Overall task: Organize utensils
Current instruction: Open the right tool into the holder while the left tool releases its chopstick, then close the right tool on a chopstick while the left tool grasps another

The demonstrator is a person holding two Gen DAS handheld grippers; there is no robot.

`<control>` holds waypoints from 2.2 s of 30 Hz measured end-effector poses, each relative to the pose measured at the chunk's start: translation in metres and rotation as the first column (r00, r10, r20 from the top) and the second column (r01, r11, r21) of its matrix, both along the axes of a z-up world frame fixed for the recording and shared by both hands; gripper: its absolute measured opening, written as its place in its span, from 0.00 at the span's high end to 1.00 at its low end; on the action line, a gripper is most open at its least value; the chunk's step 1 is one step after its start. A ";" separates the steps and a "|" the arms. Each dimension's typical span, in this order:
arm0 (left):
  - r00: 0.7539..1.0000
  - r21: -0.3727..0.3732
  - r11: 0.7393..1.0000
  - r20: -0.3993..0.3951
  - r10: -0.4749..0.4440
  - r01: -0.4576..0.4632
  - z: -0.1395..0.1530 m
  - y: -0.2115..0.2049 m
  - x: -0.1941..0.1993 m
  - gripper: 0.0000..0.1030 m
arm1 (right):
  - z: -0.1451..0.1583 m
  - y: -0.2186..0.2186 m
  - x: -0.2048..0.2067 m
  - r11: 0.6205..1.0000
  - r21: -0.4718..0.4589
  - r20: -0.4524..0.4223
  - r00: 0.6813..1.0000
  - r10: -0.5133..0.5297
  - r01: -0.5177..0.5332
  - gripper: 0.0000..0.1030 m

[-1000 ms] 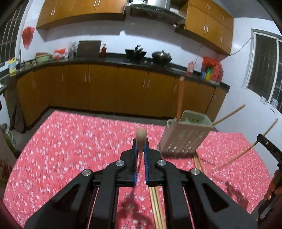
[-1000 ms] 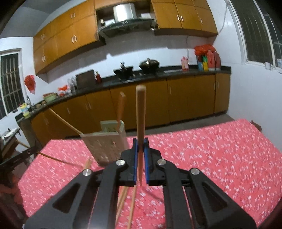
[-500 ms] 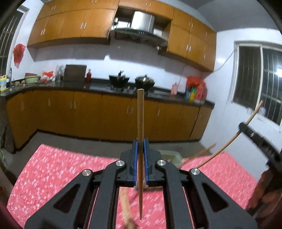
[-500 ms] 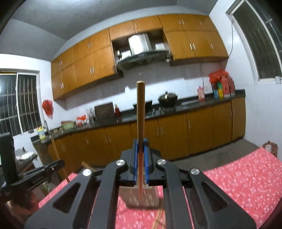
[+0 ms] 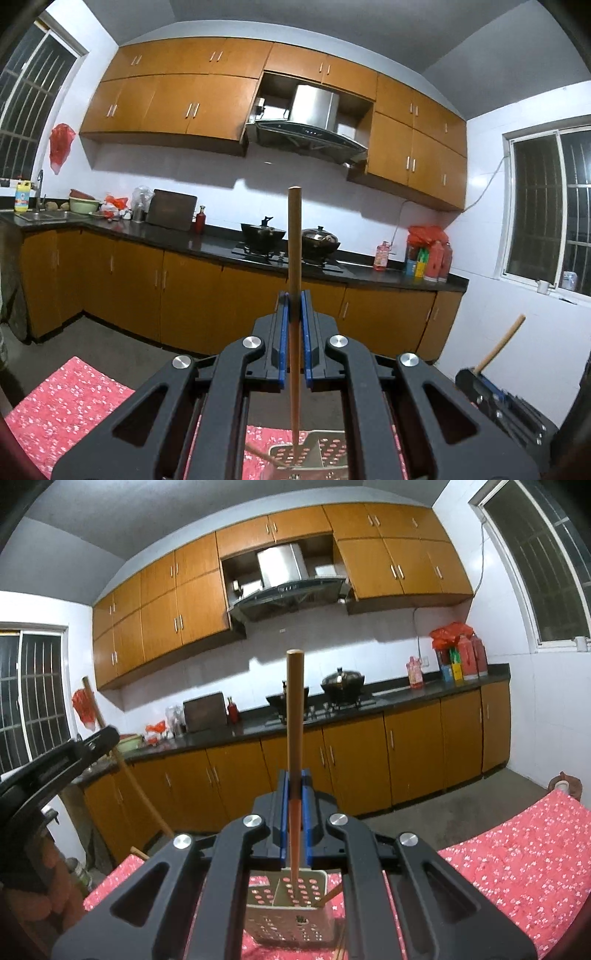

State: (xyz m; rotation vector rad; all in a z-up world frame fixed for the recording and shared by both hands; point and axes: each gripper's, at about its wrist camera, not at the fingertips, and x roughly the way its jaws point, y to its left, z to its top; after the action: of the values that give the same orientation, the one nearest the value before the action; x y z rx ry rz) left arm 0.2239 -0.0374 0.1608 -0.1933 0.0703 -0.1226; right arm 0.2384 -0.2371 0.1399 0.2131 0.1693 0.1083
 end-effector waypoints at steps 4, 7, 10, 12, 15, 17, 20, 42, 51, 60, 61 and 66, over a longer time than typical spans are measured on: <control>1.000 -0.014 1.000 -0.015 0.000 -0.001 -0.015 -0.003 0.011 0.93 | -0.009 0.005 0.006 1.000 -0.012 -0.026 1.000 0.012 -0.012 0.92; 0.998 -0.017 1.000 -0.060 -0.013 0.012 -0.027 -0.005 0.017 0.93 | -0.018 0.006 0.010 0.999 -0.021 -0.052 0.998 0.026 -0.027 0.92; 0.994 -0.018 1.000 -0.107 -0.024 0.022 -0.037 -0.004 0.022 0.93 | -0.024 0.008 0.011 0.999 -0.018 -0.072 0.997 0.037 -0.039 0.91; 0.992 -0.024 0.999 -0.124 -0.031 0.028 -0.039 -0.001 0.022 0.91 | -0.025 0.008 0.009 0.999 -0.015 -0.072 0.997 0.033 -0.034 0.88; 0.993 -0.019 1.000 -0.118 -0.016 0.014 -0.035 0.002 0.015 0.58 | -0.023 0.007 0.006 0.999 -0.008 -0.067 0.997 0.031 -0.032 0.80; 0.995 -0.017 1.000 -0.100 -0.012 0.010 -0.030 0.004 0.009 0.57 | -0.019 0.006 0.001 0.999 -0.008 -0.057 0.998 0.030 -0.031 0.80; 0.996 -0.011 1.000 -0.091 -0.015 0.014 -0.024 0.006 -0.001 0.57 | -0.011 0.005 -0.010 1.000 -0.010 -0.034 0.999 0.027 -0.027 0.80; 0.843 0.102 0.992 -0.539 -0.007 0.074 -0.166 0.066 -0.063 0.70 | -0.190 -0.014 -0.060 0.996 -0.020 -0.599 0.799 0.056 -0.085 0.82; 0.743 0.025 0.986 -0.660 -0.108 0.165 -0.217 0.065 -0.062 0.75 | -0.223 0.009 -0.052 0.988 -0.121 -0.658 0.753 -0.008 -0.094 0.92; 0.685 0.023 0.969 -0.712 -0.156 0.245 -0.241 0.045 -0.059 0.83 | -0.222 -0.002 -0.053 0.991 -0.126 -0.654 0.755 -0.044 -0.051 0.92; 0.681 0.025 0.968 -0.716 -0.156 0.248 -0.243 0.043 -0.059 0.83 | -0.222 -0.002 -0.054 0.991 -0.127 -0.653 0.756 -0.045 -0.051 0.92; 0.677 0.064 0.965 -0.724 -0.131 0.255 -0.249 0.036 -0.058 0.84 | -0.223 -0.003 -0.054 0.991 -0.124 -0.652 0.757 -0.041 -0.052 0.92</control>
State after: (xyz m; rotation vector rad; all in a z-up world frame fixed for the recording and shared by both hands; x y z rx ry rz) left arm 0.1657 -0.0014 -0.0885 -0.0586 0.8964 -0.2504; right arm 0.1844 -0.2400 -0.0828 0.1061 0.8835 0.0224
